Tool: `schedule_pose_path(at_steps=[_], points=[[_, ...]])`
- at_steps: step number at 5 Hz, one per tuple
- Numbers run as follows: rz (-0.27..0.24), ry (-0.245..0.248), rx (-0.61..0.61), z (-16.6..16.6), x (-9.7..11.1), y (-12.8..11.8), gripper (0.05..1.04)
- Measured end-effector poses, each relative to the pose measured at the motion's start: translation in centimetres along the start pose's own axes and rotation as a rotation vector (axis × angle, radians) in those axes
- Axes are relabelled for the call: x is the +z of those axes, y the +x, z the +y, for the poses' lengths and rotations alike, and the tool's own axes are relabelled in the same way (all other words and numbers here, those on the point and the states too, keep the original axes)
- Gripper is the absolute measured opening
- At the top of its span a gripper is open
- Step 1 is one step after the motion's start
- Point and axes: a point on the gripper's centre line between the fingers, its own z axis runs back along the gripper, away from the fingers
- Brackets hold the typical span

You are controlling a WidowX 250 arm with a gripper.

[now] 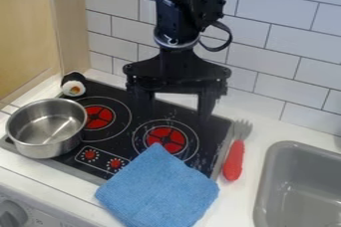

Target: Put the red fork on the top side of the right stove

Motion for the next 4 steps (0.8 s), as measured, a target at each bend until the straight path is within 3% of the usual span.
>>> schedule_pose_path(at_steps=[2,3,4], points=[[0.104,0.056,0.000,0.5,-2.8,-1.7,0.999],[0.101,0.023,-0.004,-1.1,-3.6,-0.2,0.999],[0.123,0.010,-0.037,-2.7,-4.8,-0.3,0.999]])
